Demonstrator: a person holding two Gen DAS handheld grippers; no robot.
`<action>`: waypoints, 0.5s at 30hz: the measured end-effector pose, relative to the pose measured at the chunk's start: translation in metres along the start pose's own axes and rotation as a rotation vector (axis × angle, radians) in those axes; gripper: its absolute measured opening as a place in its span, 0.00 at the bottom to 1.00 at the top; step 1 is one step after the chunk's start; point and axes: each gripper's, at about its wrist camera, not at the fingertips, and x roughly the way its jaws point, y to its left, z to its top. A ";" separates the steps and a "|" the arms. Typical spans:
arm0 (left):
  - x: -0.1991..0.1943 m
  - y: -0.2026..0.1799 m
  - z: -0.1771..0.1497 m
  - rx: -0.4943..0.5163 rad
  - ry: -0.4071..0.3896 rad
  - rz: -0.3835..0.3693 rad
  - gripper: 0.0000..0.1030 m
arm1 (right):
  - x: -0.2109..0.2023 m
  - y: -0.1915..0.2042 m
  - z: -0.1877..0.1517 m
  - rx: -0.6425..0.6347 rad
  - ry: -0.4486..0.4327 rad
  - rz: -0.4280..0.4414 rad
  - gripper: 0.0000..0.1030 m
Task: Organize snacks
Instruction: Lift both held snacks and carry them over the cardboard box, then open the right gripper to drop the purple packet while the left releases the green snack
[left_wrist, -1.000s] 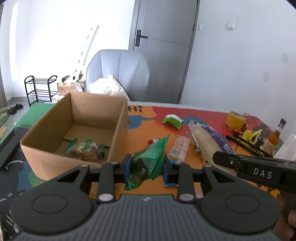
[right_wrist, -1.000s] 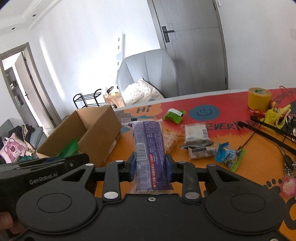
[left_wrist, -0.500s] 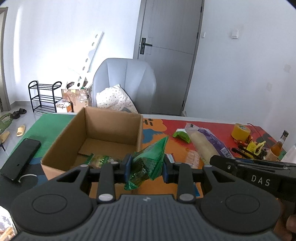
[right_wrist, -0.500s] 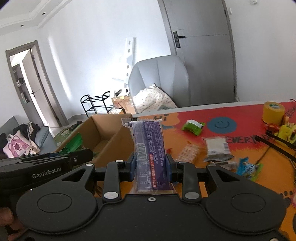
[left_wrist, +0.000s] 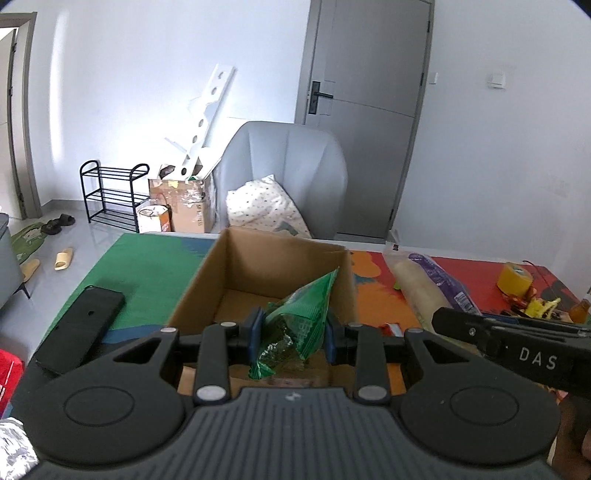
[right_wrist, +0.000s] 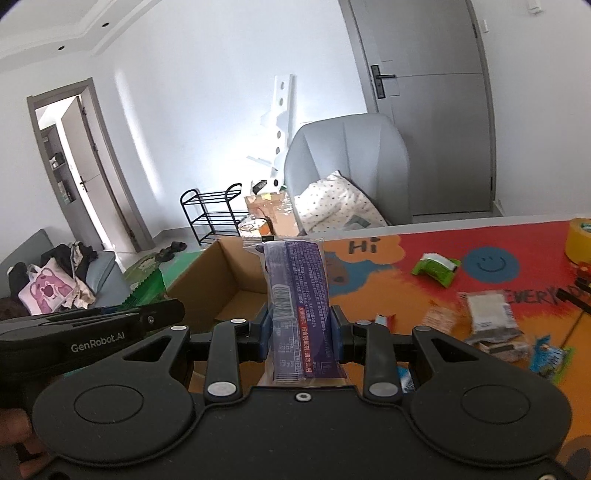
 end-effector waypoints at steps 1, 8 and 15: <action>0.001 0.003 0.001 -0.005 0.001 0.003 0.30 | 0.002 0.003 0.001 -0.001 0.001 0.003 0.28; 0.009 0.023 0.008 -0.033 0.008 0.016 0.31 | 0.019 0.019 0.008 -0.009 0.011 0.018 0.28; 0.027 0.038 0.014 -0.056 0.029 0.034 0.31 | 0.041 0.028 0.013 0.009 0.030 0.026 0.29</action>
